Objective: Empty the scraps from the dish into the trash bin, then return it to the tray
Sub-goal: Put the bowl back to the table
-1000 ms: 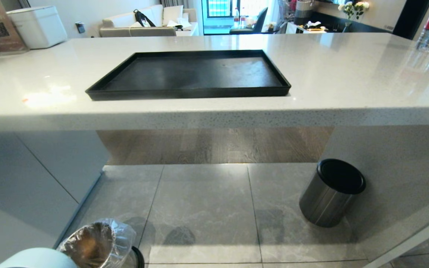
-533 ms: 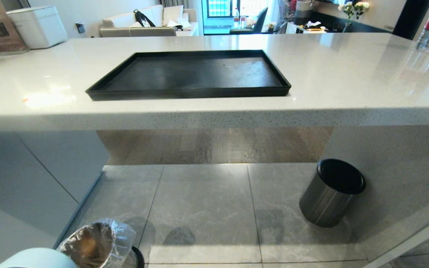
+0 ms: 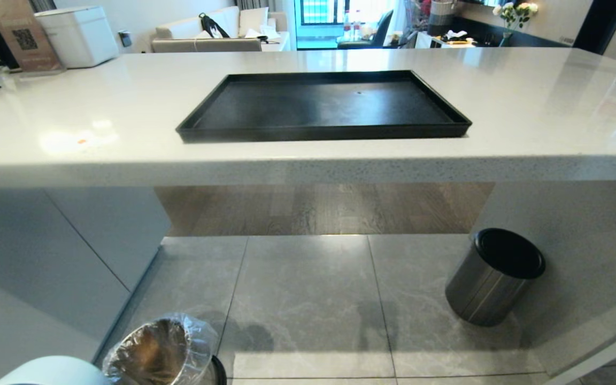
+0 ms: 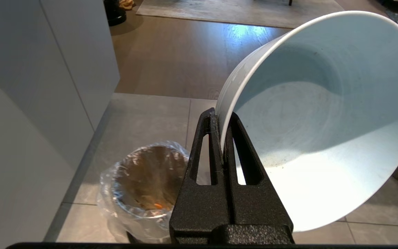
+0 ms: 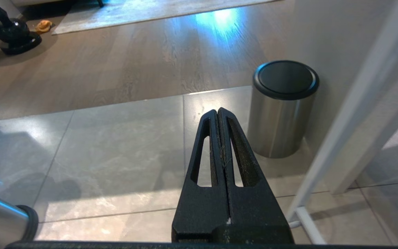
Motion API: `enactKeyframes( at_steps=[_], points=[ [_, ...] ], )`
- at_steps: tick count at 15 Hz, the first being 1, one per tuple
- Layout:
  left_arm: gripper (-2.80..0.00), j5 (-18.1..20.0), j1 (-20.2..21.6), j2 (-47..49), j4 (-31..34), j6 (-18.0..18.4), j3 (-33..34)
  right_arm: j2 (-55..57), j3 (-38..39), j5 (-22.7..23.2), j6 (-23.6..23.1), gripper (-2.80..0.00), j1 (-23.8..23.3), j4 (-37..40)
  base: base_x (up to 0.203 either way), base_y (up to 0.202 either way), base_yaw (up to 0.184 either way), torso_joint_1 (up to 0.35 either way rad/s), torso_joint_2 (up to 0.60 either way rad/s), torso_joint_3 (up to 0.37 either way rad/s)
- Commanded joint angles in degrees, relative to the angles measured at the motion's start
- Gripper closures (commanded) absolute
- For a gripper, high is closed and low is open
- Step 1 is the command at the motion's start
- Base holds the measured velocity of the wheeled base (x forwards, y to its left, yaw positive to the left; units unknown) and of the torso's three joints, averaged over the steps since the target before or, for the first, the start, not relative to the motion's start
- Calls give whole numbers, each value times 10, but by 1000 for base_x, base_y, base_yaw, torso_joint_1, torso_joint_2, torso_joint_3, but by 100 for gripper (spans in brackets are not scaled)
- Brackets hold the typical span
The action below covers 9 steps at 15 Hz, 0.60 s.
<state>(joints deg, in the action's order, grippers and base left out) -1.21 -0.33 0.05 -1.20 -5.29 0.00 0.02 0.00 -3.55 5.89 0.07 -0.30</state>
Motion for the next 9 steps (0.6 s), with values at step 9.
enactKeyframes(
  at_steps=[9],
  points=[
    [0, 0, 0, 0, 0, -1, 0, 0, 0, -1, 1, 0, 0, 0, 0, 91, 0, 0, 1, 2]
  ],
)
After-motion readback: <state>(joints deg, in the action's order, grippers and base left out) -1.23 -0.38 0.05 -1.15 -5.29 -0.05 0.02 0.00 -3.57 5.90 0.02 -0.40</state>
